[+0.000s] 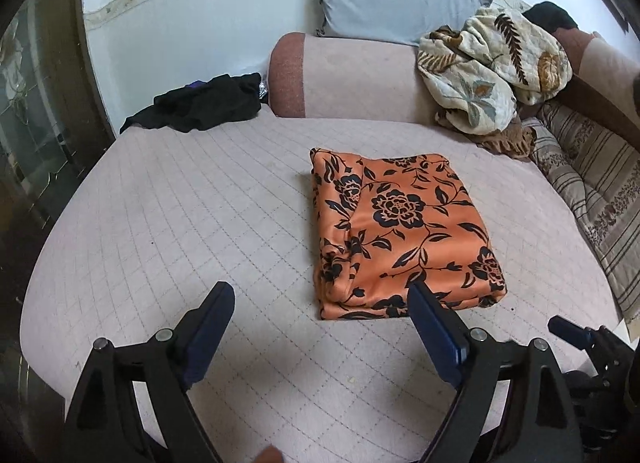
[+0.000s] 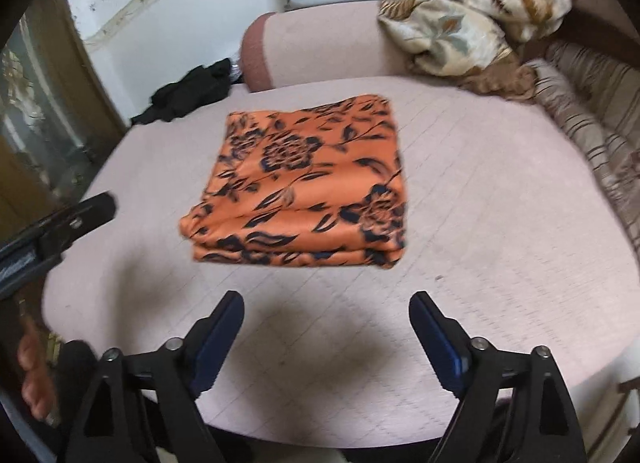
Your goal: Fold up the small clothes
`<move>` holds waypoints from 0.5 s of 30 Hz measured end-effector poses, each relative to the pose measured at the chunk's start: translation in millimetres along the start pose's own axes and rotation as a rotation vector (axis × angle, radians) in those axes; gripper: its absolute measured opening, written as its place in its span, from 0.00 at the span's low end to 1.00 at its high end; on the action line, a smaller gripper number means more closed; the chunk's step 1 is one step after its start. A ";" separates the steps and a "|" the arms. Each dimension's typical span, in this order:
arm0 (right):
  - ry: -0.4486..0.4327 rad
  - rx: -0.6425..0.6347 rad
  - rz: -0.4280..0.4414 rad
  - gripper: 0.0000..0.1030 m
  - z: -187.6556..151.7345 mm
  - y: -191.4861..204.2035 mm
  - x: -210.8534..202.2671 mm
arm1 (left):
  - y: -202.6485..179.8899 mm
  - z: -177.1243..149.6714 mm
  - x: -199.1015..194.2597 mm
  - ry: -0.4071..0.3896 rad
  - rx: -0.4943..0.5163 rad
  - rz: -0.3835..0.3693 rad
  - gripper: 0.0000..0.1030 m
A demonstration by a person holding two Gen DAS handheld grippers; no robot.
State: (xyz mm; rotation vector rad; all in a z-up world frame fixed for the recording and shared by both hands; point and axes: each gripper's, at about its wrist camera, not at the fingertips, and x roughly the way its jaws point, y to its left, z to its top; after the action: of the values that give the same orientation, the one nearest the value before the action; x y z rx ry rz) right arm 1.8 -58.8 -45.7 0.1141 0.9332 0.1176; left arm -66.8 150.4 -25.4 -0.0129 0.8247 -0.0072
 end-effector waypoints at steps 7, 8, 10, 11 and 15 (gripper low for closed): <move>-0.003 -0.016 -0.086 0.90 4.8 3.3 -1.5 | -5.0 -2.0 -4.1 0.018 0.007 -0.018 0.88; -0.005 -0.017 -0.091 0.90 5.8 3.5 -1.4 | -6.2 -2.0 -4.6 0.022 0.010 -0.025 0.88; -0.008 -0.014 -0.098 0.90 7.4 3.5 -1.5 | -7.9 -2.1 -5.8 0.026 0.010 -0.033 0.88; -0.008 -0.014 -0.101 0.90 8.4 3.5 -1.5 | -8.4 -2.0 -6.5 0.025 0.008 -0.035 0.88; -0.015 -0.021 -0.115 0.90 13.4 5.2 -3.4 | -12.4 -1.4 -4.7 0.033 0.016 -0.035 0.88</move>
State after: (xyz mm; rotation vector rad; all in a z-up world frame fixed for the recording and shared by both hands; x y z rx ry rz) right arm 10.3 -54.8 -34.3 0.0423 0.9208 0.0201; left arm -71.0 138.1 -22.7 -0.0120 0.8569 -0.0469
